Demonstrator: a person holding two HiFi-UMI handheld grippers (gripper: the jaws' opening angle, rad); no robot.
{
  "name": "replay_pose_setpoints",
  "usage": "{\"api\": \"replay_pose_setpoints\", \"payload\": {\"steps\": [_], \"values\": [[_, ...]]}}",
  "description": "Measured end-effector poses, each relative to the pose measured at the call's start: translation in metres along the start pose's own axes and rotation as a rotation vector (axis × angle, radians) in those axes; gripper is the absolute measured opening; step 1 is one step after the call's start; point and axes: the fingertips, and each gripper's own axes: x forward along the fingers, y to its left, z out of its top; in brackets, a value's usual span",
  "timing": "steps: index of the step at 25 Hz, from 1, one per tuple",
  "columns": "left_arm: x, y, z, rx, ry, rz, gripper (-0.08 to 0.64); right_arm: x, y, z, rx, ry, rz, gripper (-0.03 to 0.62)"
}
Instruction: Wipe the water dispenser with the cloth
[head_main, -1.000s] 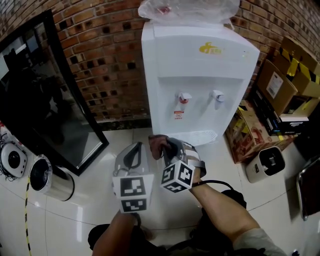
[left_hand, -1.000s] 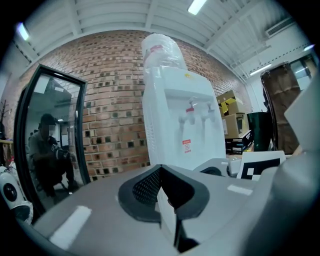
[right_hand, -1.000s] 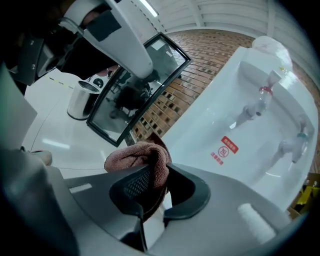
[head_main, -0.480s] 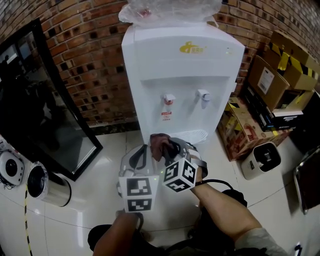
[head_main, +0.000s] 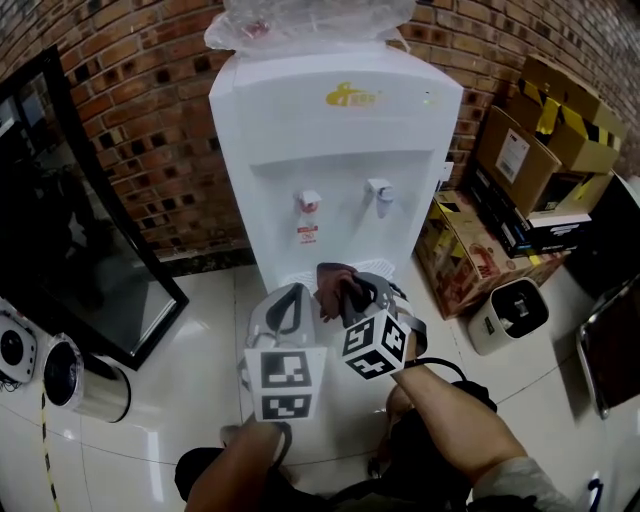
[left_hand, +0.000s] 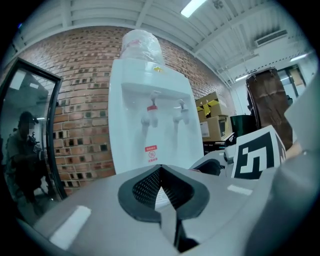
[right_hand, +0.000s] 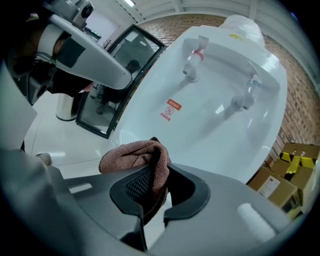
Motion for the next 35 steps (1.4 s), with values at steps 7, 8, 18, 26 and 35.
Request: {"api": "replay_pose_setpoints", "payload": {"steps": [7, 8, 18, 26, 35], "values": [[0.008, -0.024, 0.005, -0.002, -0.007, -0.035, 0.0, -0.005, -0.033, -0.031, 0.052, 0.055, -0.04, 0.072], [0.009, -0.027, 0.005, 0.0, -0.007, -0.039, 0.0, -0.005, -0.037, -0.035, 0.064, 0.062, -0.043, 0.072], [0.014, -0.043, -0.007, 0.025, 0.03, -0.058, 0.0, -0.005, -0.069, -0.066, 0.147, 0.131, -0.064, 0.072], [0.029, -0.09, -0.016, 0.008, 0.062, -0.157, 0.0, -0.017, -0.082, -0.093, 0.148, 0.182, -0.086, 0.072], [0.037, -0.141, -0.019, 0.012, 0.076, -0.239, 0.0, -0.029, -0.093, -0.121, 0.167, 0.225, -0.11, 0.072]]}}
